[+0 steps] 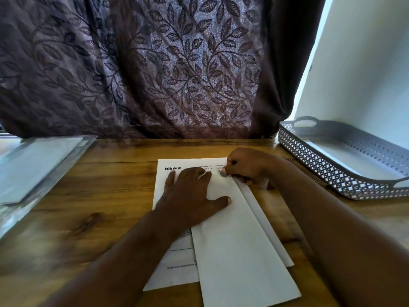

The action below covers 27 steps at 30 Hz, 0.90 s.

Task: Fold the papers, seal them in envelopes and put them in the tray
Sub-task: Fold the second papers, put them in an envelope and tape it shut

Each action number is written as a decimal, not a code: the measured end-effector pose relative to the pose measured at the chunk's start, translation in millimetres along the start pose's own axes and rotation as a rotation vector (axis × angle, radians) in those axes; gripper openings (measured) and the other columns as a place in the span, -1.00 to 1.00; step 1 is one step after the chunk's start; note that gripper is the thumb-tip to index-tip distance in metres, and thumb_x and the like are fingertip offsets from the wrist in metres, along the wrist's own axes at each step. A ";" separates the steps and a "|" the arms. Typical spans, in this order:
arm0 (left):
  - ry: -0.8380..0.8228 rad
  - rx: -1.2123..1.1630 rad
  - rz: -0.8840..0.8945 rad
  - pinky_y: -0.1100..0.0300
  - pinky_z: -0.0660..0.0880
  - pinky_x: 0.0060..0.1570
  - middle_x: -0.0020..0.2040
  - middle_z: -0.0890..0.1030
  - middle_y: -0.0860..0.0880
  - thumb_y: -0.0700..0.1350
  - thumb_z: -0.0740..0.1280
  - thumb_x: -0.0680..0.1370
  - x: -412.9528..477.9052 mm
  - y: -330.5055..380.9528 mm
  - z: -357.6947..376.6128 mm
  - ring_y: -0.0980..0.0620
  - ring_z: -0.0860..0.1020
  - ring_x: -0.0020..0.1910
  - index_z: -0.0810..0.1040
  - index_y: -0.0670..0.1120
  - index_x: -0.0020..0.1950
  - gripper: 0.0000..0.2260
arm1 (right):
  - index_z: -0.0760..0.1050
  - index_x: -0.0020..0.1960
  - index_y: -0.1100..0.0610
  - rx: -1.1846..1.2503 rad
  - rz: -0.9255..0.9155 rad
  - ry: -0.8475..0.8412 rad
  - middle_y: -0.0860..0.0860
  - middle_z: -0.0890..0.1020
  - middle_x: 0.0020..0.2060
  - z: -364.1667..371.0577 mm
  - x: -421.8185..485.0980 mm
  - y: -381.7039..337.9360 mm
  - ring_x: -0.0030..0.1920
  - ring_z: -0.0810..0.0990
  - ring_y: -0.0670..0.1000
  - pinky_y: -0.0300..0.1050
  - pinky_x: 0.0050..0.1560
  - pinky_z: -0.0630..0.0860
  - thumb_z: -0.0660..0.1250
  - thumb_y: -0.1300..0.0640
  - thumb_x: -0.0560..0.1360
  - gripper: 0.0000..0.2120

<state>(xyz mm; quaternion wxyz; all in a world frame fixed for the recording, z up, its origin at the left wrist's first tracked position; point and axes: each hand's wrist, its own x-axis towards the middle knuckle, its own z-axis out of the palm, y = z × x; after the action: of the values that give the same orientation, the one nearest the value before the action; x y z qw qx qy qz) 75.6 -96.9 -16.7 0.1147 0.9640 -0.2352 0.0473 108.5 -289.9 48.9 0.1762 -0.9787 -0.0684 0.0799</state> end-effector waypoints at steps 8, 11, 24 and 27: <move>0.023 0.015 0.043 -0.24 -0.12 0.54 0.59 0.23 0.03 0.43 0.03 0.52 -0.7 5.2 0.3 -0.03 0.13 0.58 -0.02 0.15 0.62 -0.26 | 0.57 -0.15 0.24 -0.069 0.002 0.001 0.08 0.62 -0.39 1.6 5.2 0.7 -0.54 0.52 -0.07 -0.21 -0.32 0.45 0.30 0.00 0.63 -0.66; 0.040 0.012 0.041 -0.22 -0.02 0.55 0.56 0.28 0.04 0.34 0.04 0.60 -1.0 4.4 0.4 -0.02 0.19 0.56 -0.02 0.16 0.62 -0.36 | 0.61 -0.10 0.32 -0.061 0.001 0.006 0.15 0.65 -0.32 3.0 6.8 0.2 -0.42 0.58 0.04 -0.21 -0.34 0.43 0.31 -0.01 0.62 -0.62; 0.102 0.073 0.047 -0.19 0.19 0.50 0.43 0.44 0.04 0.30 0.01 0.63 -1.8 8.2 -2.0 -0.01 0.38 0.43 0.32 0.22 0.50 -0.53 | 0.52 -0.29 0.15 0.019 0.043 0.036 0.04 0.58 -0.48 5.8 8.0 1.6 -0.56 0.52 -0.06 -0.21 -0.41 0.49 0.39 0.06 0.58 -0.70; 0.096 0.081 0.041 -0.20 0.12 0.53 0.53 0.34 0.05 0.31 0.01 0.63 -1.8 8.1 -0.8 -0.01 0.28 0.51 0.30 0.23 0.52 -0.52 | 0.56 -0.26 0.17 0.084 0.080 0.055 0.04 0.63 -0.45 5.7 8.2 5.5 -0.52 0.57 -0.04 -0.22 -0.40 0.52 0.46 0.03 0.53 -0.72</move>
<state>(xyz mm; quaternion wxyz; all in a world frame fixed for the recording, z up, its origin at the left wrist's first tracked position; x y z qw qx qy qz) 70.3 -102.9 -14.7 0.0858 0.9595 -0.2468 0.1054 116.1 -291.8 40.6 0.2155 -0.9743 -0.0211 0.0628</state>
